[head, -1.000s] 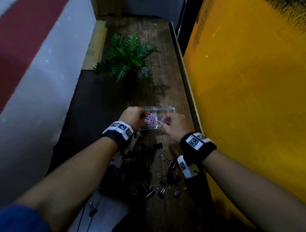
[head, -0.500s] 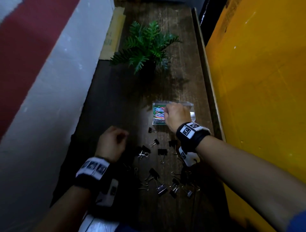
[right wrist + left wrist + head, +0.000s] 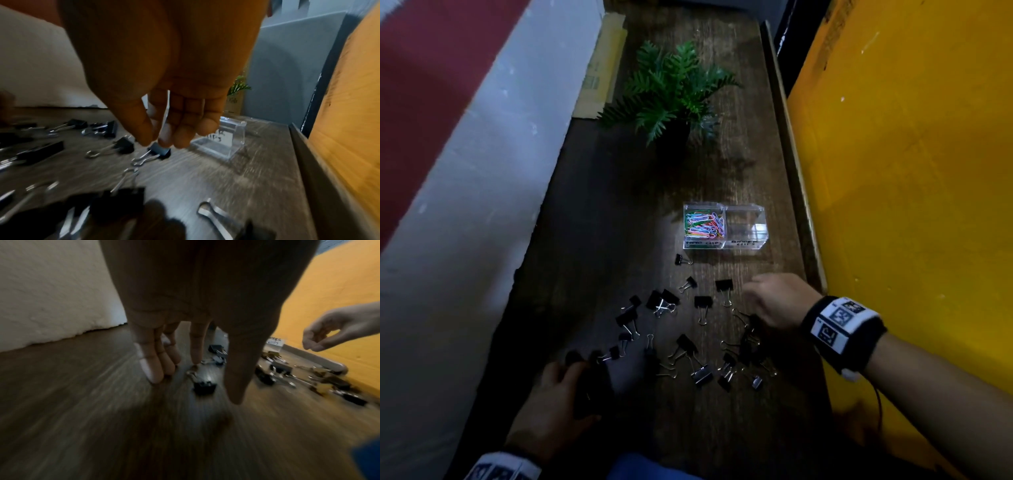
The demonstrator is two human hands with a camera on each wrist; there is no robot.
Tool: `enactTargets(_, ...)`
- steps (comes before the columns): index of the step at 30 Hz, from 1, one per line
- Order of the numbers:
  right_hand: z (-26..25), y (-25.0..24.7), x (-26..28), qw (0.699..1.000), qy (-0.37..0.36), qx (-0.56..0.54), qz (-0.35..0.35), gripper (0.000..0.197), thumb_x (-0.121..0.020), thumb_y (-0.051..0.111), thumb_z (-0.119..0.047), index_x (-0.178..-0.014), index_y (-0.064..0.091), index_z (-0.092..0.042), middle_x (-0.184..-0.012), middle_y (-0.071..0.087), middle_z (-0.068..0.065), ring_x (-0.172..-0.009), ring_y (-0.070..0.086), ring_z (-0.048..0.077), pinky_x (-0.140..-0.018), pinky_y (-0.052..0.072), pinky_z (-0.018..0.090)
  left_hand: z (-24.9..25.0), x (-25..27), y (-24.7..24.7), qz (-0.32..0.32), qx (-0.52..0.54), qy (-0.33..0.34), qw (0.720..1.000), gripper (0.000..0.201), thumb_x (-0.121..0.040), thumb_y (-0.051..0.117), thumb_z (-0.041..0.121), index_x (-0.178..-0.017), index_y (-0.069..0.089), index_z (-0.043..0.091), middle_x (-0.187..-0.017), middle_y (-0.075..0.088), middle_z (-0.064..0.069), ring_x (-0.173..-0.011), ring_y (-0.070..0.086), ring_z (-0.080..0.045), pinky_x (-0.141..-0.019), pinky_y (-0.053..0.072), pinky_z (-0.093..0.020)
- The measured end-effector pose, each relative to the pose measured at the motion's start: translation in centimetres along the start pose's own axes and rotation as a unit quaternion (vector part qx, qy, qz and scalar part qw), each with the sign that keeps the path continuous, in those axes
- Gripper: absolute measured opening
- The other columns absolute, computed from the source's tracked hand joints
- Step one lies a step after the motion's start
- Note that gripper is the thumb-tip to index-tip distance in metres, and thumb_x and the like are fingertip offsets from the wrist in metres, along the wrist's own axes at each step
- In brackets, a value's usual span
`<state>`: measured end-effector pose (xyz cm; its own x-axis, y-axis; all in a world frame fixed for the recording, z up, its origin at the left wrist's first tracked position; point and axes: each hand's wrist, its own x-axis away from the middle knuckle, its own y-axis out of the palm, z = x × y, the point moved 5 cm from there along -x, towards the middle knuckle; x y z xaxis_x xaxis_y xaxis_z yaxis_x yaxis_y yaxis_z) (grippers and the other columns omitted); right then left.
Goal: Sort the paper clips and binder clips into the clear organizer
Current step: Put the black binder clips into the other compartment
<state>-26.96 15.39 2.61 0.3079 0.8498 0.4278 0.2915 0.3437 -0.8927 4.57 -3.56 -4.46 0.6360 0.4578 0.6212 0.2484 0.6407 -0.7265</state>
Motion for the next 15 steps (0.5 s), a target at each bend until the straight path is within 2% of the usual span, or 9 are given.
enactTargets(2,-1.5,1.1,0.9,1.000,-0.019,-0.006,0.013,0.017,-0.090,0.050,-0.019,-0.104,0.058,-0.016,-0.098,0.057,0.002,-0.086,0.057,0.021,-0.068,0.042,0.027,0.1,0.4,0.5,-0.005,0.000,-0.005,1.000,0.076,-0.065,0.078,0.035,-0.132,0.042,0.026,-0.126,0.038,-0.007,-0.111,0.054,-0.027,-0.092,0.044,-0.030)
enactTargets(4,-3.9,2.6,1.4,0.998,-0.061,-0.004,0.014,0.024,-0.092,0.051,-0.016,-0.116,0.055,-0.015,-0.107,0.055,0.004,-0.094,0.055,0.021,-0.075,0.044,0.028,0.4,0.8,0.7,-0.004,-0.006,0.002,1.000,0.065,-0.072,0.073,0.028,-0.131,0.046,0.026,-0.129,0.041,-0.009,-0.111,0.056,-0.027,-0.090,0.044,-0.030)
enactTargets(6,-6.8,4.2,1.5,0.994,-0.107,-0.016,0.001,0.030,-0.093,0.053,-0.014,-0.122,0.053,-0.013,-0.115,0.055,0.007,-0.101,0.055,0.022,-0.084,0.049,0.032,0.8,1.3,0.5,0.008,0.013,0.026,1.000,0.044,-0.076,0.070,0.024,-0.113,0.054,0.040,-0.127,0.049,-0.009,-0.106,0.060,-0.029,-0.085,0.045,-0.032)
enactTargets(7,-8.0,4.9,1.3,0.991,-0.131,-0.021,0.001,0.030,-0.092,0.054,-0.014,-0.123,0.053,-0.012,-0.117,0.056,0.009,-0.101,0.057,0.024,-0.085,0.051,0.035,0.7,1.4,0.6,0.014,0.029,0.033,0.999,0.044,-0.077,0.070,0.024,-0.109,0.047,0.042,-0.123,0.052,-0.008,-0.103,0.061,-0.030,-0.082,0.046,-0.032)
enactTargets(8,-9.1,5.4,0.9,0.988,-0.154,-0.025,0.004,0.030,-0.092,0.055,-0.014,-0.122,0.054,-0.011,-0.119,0.057,0.011,-0.101,0.058,0.025,-0.084,0.052,0.037,0.6,1.5,0.6,0.015,0.034,0.038,0.999,0.053,-0.077,0.070,0.024,-0.112,0.035,0.044,-0.120,0.053,-0.007,-0.101,0.062,-0.030,-0.081,0.046,-0.032)
enactTargets(9,-9.9,5.7,0.4,0.985,-0.171,-0.027,0.010,0.030,-0.092,0.054,-0.013,-0.122,0.054,-0.011,-0.120,0.057,0.012,-0.100,0.058,0.026,-0.082,0.053,0.039,0.5,1.6,0.8,0.021,0.041,0.044,0.998,0.053,-0.078,0.069,0.026,-0.113,0.034,0.045,-0.120,0.053,-0.006,-0.100,0.062,-0.028,-0.080,0.046,-0.032)
enactTargets(11,-11.0,5.8,-0.7,0.982,-0.185,-0.023,0.014,0.029,-0.093,0.050,-0.011,-0.122,0.055,-0.010,-0.125,0.054,0.011,-0.101,0.056,0.028,-0.080,0.052,0.042,0.7,1.7,0.8,0.037,0.024,0.056,0.997,0.027,-0.081,0.066,0.031,-0.105,0.060,0.042,-0.125,0.050,-0.005,-0.104,0.060,-0.025,-0.084,0.046,-0.030)
enactTargets(13,-11.3,5.6,-1.5,0.984,-0.178,-0.005,-0.001,0.029,-0.095,0.045,-0.010,-0.122,0.054,-0.010,-0.126,0.052,0.009,-0.104,0.052,0.028,-0.082,0.050,0.041,0.5,1.7,1.2,0.046,0.014,0.061,0.997,0.030,-0.082,0.065,0.033,-0.112,0.065,0.031,-0.129,0.044,-0.004,-0.109,0.057,-0.024,-0.089,0.045,-0.028)
enactTargets(15,-11.2,5.5,-2.0,0.986,-0.164,0.004,-0.017,0.028,-0.096,0.043,-0.010,-0.121,0.054,-0.007,-0.120,0.052,0.010,-0.105,0.050,0.027,-0.081,0.048,0.040,0.5,1.6,1.4,0.058,0.017,0.057,0.997,0.030,-0.081,0.066,0.032,-0.110,0.066,0.026,-0.127,0.044,-0.004,-0.107,0.057,-0.023,-0.089,0.044,-0.027)
